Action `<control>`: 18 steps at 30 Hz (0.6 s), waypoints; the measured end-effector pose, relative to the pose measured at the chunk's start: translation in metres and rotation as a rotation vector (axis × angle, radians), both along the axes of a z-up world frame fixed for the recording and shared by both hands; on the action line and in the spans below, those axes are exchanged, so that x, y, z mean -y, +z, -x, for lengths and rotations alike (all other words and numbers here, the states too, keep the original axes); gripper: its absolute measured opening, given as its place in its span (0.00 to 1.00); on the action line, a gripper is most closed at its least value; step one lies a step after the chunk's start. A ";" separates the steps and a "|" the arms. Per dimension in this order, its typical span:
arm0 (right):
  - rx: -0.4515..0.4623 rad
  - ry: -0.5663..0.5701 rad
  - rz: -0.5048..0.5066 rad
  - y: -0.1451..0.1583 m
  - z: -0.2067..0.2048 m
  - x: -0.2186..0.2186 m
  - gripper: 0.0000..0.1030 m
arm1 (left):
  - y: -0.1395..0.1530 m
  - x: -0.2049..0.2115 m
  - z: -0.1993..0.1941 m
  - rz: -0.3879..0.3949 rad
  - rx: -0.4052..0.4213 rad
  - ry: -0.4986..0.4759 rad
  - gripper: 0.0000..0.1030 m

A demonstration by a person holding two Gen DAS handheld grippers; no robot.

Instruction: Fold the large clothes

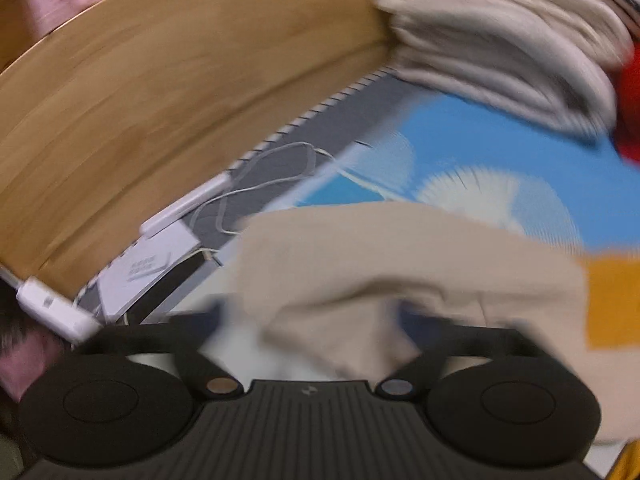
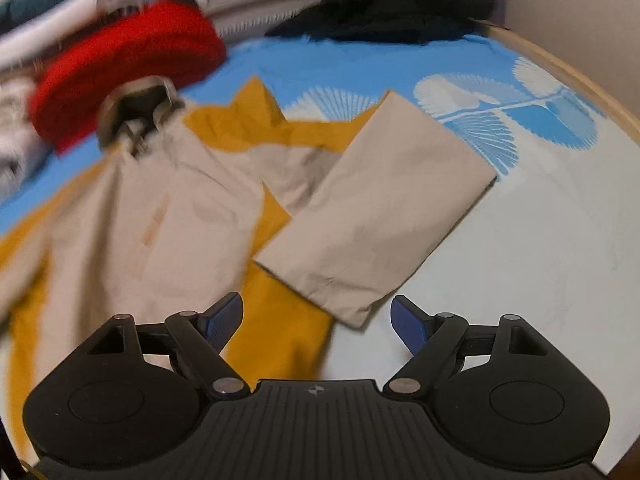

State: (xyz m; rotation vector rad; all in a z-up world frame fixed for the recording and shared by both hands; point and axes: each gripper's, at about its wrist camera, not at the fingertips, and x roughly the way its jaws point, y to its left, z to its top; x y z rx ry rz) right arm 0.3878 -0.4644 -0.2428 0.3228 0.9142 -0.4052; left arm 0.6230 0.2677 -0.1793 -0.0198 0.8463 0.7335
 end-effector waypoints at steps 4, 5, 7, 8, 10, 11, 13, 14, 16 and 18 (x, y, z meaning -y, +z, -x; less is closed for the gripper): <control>-0.064 0.083 0.007 -0.041 -0.035 0.001 0.81 | 0.006 0.036 0.017 0.059 0.066 -0.105 1.00; -0.074 0.108 0.010 -0.048 -0.041 0.002 0.49 | 0.001 0.048 0.020 0.075 0.036 -0.131 1.00; -0.120 0.132 0.050 -0.043 -0.052 0.011 0.00 | -0.017 0.077 0.035 0.090 -0.035 -0.205 1.00; -0.089 0.118 0.102 -0.026 -0.054 0.025 0.00 | -0.027 0.090 0.046 0.089 -0.061 -0.243 1.00; -0.010 0.038 0.279 0.019 -0.062 0.070 0.00 | -0.042 0.117 0.074 0.098 -0.096 -0.327 1.00; 0.012 -0.108 0.397 0.049 -0.066 0.110 0.01 | -0.052 0.127 0.093 0.107 -0.108 -0.366 1.00; 0.067 -0.439 0.545 0.103 -0.057 0.178 0.10 | -0.063 0.153 0.124 0.117 -0.138 -0.428 1.00; 0.101 -0.571 0.604 0.128 -0.045 0.202 0.31 | -0.069 0.163 0.142 0.125 -0.146 -0.448 1.00; 0.187 -0.570 0.582 0.165 -0.014 0.216 0.59 | -0.081 0.177 0.177 0.156 -0.162 -0.478 1.00; 0.234 -0.438 0.481 0.173 0.018 0.196 0.60 | -0.087 0.185 0.204 0.174 -0.176 -0.480 1.00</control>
